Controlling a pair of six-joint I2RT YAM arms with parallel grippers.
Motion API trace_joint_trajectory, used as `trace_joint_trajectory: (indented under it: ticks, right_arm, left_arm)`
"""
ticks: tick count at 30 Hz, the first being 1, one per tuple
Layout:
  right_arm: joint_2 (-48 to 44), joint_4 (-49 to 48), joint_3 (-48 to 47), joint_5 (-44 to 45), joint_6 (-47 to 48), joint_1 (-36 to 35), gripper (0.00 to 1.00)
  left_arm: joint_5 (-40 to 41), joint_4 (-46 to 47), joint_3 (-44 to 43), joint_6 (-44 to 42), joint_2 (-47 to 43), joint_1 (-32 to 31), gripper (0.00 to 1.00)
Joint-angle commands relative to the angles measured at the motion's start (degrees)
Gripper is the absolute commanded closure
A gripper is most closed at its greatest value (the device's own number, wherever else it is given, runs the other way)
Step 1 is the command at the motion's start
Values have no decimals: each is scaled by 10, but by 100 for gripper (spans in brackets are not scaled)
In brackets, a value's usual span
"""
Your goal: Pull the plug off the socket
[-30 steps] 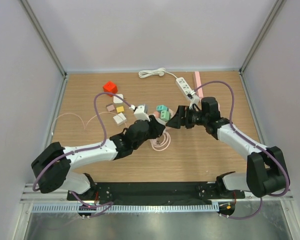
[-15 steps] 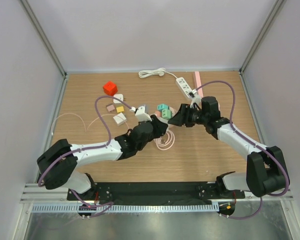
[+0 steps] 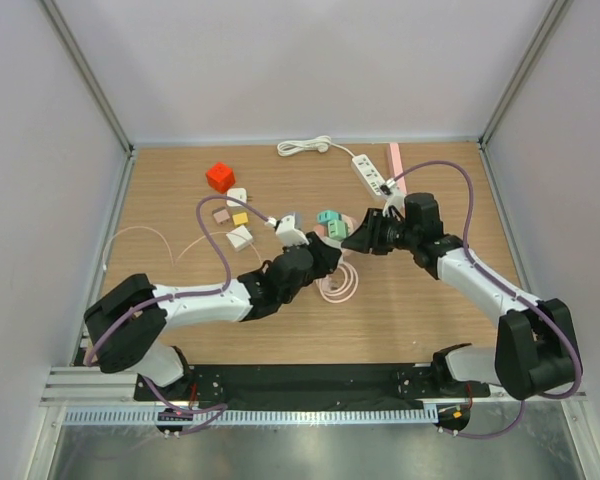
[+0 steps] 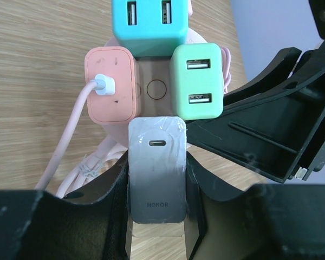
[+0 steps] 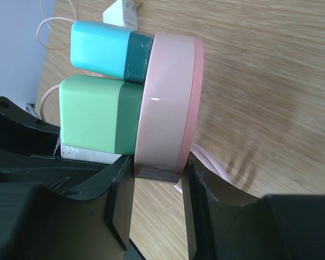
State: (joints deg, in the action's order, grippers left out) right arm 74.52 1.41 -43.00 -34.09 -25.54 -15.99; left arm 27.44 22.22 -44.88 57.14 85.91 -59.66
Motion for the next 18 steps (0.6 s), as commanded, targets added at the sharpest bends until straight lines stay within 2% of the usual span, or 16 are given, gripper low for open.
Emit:
trace_joint_trajectory:
  ticks: [1, 4, 6, 8, 11, 14, 18]
  right_arm:
    - [-28, 26, -30, 183, 87, 18, 99]
    - [-40, 33, -29, 226, 100, 19, 99]
    - [-49, 32, -26, 234, 101, 20, 99]
    - [-56, 27, -23, 235, 102, 21, 99]
    - [-60, 19, -19, 214, 98, 27, 99]
    - [-60, 15, -16, 194, 94, 44, 99]
    - [-59, 7, -13, 160, 76, 62, 99]
  left_arm:
    - [10, 102, -46, -7, -21, -19, 100]
    - [26, 63, -42, 9, -24, -19, 100]
    - [34, -7, -63, 35, -29, -19, 100]
    - [29, -30, -72, 35, -32, -19, 100]
    - [-8, -12, -59, 16, -50, -18, 100]
    - [-79, 68, -26, -49, -72, -15, 100]
    - [-88, 25, -28, -70, -94, -12, 100]
